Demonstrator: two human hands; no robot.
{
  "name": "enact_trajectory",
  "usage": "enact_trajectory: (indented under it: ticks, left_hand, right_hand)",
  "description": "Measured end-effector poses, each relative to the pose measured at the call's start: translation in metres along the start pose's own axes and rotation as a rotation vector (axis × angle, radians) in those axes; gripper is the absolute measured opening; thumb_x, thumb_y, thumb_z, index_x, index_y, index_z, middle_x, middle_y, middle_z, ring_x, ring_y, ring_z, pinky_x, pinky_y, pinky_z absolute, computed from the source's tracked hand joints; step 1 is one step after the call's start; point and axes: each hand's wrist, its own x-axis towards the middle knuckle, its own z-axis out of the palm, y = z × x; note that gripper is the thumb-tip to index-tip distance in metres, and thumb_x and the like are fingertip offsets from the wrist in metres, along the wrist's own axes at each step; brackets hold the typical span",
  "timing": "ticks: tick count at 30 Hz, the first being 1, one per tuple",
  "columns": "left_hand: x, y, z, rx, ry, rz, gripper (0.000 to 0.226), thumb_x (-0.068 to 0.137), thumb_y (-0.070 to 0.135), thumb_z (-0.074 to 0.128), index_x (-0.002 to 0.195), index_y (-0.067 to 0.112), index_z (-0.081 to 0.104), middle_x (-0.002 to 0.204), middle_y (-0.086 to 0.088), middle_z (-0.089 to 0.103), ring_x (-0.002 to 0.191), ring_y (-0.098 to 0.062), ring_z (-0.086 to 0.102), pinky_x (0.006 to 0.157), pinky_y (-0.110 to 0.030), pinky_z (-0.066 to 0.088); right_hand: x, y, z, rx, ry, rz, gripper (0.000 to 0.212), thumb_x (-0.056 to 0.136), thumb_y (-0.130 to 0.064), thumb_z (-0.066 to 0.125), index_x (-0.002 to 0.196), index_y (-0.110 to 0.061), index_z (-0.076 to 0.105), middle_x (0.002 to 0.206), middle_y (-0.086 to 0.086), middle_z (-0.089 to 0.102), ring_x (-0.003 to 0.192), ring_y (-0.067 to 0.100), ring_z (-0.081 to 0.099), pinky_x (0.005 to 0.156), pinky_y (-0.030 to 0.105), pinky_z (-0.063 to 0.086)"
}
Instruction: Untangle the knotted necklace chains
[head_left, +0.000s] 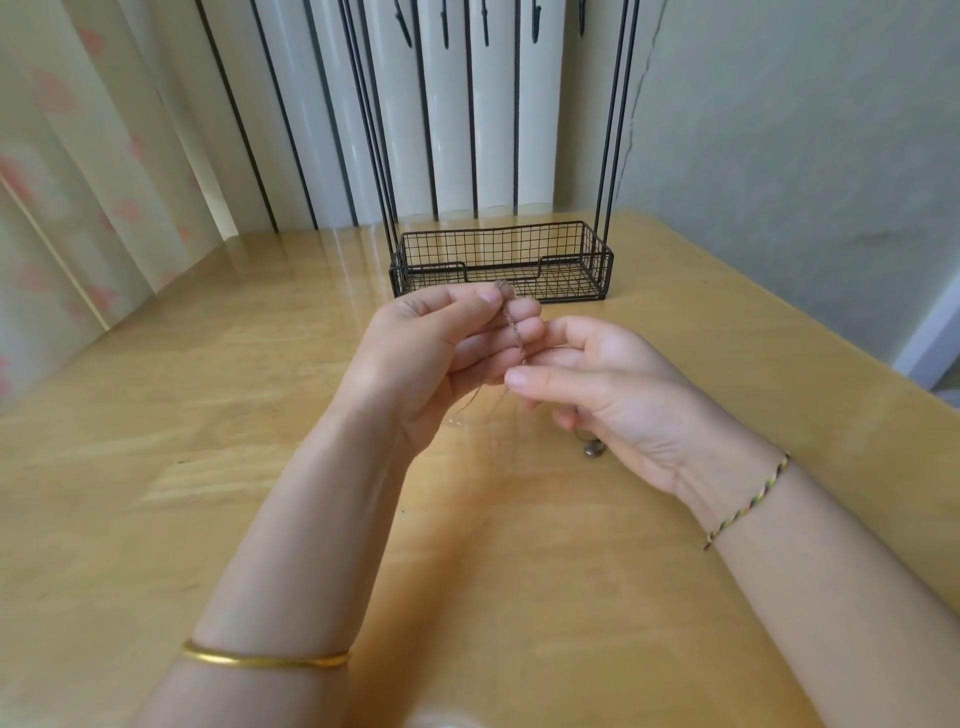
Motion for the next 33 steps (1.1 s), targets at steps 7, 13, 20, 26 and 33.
enact_trajectory:
  ticks: [7, 13, 20, 26, 33]
  left_hand:
    - [0.0, 0.002, -0.001, -0.043, 0.064, 0.049, 0.008, 0.093, 0.008, 0.055, 0.094, 0.006, 0.063, 0.085, -0.009, 0.074, 0.075, -0.017, 0.073, 0.063, -0.024, 0.059]
    - [0.002, 0.003, -0.007, 0.116, 0.175, 0.076, 0.007, 0.095, 0.013, 0.056, 0.093, 0.01, 0.062, 0.07, -0.001, 0.07, 0.061, -0.009, 0.067, 0.048, -0.019, 0.051]
    - [0.006, 0.006, -0.018, 0.253, 0.297, 0.008, 0.013, 0.091, 0.007, 0.055, 0.082, 0.01, 0.063, 0.054, 0.004, 0.052, 0.041, -0.006, 0.038, 0.035, -0.014, 0.025]
    - [0.009, 0.006, -0.024, 0.406, 0.354, -0.016, 0.01, 0.089, 0.006, 0.052, 0.084, 0.009, 0.06, 0.059, 0.001, 0.045, 0.038, -0.007, 0.032, 0.035, -0.014, 0.02]
    - [0.022, -0.01, -0.046, 0.777, 0.473, -0.017, 0.016, 0.089, 0.005, 0.04, 0.092, 0.005, 0.056, 0.064, -0.003, 0.051, 0.045, -0.016, 0.038, 0.036, -0.017, 0.024]
  right_hand:
    - [0.001, 0.002, -0.002, -0.051, 0.072, 0.015, 0.009, 0.085, -0.004, 0.063, 0.083, -0.013, 0.062, 0.067, 0.0, 0.069, 0.056, 0.005, 0.051, 0.052, 0.021, 0.033]
    - [0.0, -0.004, -0.01, -0.029, 0.164, -0.034, 0.011, 0.086, -0.008, 0.063, 0.077, -0.014, 0.065, 0.056, -0.003, 0.062, 0.051, 0.006, 0.046, 0.046, 0.017, 0.033]
    - [0.0, -0.007, -0.016, 0.037, 0.213, -0.089, 0.008, 0.083, -0.007, 0.063, 0.076, -0.008, 0.068, 0.047, -0.003, 0.046, 0.044, 0.007, 0.035, 0.043, 0.019, 0.025]
    - [0.0, -0.009, -0.019, 0.081, 0.262, -0.106, 0.015, 0.083, -0.008, 0.062, 0.07, -0.013, 0.068, 0.045, -0.004, 0.034, 0.04, 0.007, 0.026, 0.042, 0.021, 0.017]
    - [0.002, -0.01, -0.022, 0.076, 0.417, -0.06, 0.016, 0.082, -0.01, 0.052, 0.067, -0.015, 0.054, 0.044, -0.004, 0.042, 0.04, 0.008, 0.028, 0.038, 0.018, 0.019]
